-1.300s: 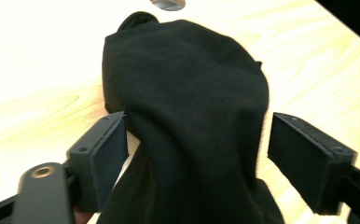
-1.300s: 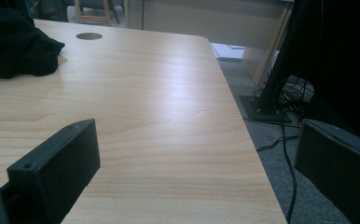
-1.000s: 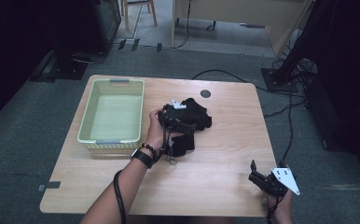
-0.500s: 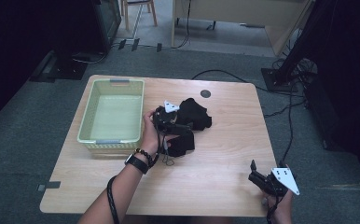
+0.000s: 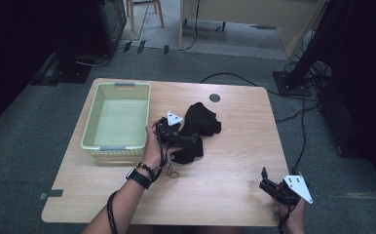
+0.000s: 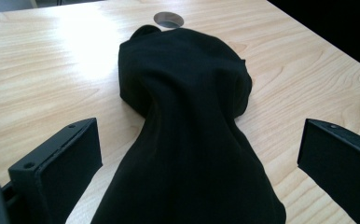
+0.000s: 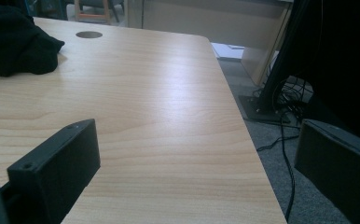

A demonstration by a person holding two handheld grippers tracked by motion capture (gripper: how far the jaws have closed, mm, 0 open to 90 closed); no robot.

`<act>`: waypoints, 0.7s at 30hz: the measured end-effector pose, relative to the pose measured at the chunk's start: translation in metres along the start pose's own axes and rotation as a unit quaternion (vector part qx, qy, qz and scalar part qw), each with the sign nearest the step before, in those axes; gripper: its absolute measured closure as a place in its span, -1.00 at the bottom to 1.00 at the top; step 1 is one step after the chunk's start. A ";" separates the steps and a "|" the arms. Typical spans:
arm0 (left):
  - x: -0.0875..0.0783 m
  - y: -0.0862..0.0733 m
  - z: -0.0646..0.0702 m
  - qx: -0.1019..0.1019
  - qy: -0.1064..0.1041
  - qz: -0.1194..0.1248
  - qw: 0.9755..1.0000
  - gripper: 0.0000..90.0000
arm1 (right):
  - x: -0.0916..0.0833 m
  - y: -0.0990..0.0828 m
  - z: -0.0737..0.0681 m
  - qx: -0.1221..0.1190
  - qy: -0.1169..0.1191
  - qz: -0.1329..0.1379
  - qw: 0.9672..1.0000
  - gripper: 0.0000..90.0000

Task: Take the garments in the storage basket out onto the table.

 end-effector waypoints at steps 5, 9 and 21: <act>-0.005 -0.008 0.004 0.005 -0.004 0.007 1.000 -1.00 | 0.000 0.000 0.000 -0.001 0.000 0.000 1.000 -1.00; -0.009 -0.016 0.007 0.014 -0.002 0.010 1.000 -1.00 | 0.000 0.000 0.000 -0.002 -0.001 0.000 1.000 -1.00; -0.011 -0.051 0.014 0.021 -0.009 0.018 1.000 -1.00 | 0.000 0.000 -0.001 -0.006 -0.003 -0.001 1.000 -1.00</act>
Point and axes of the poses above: each handheld gripper's, and its own axes: x roughly forward along the jaws, y roughly out of its top, z roughly to its right, the point moved 4 cm from there along x, roughly forward along the jaws, and after that the axes turned 1 degree about y, right-handed, at the moved point
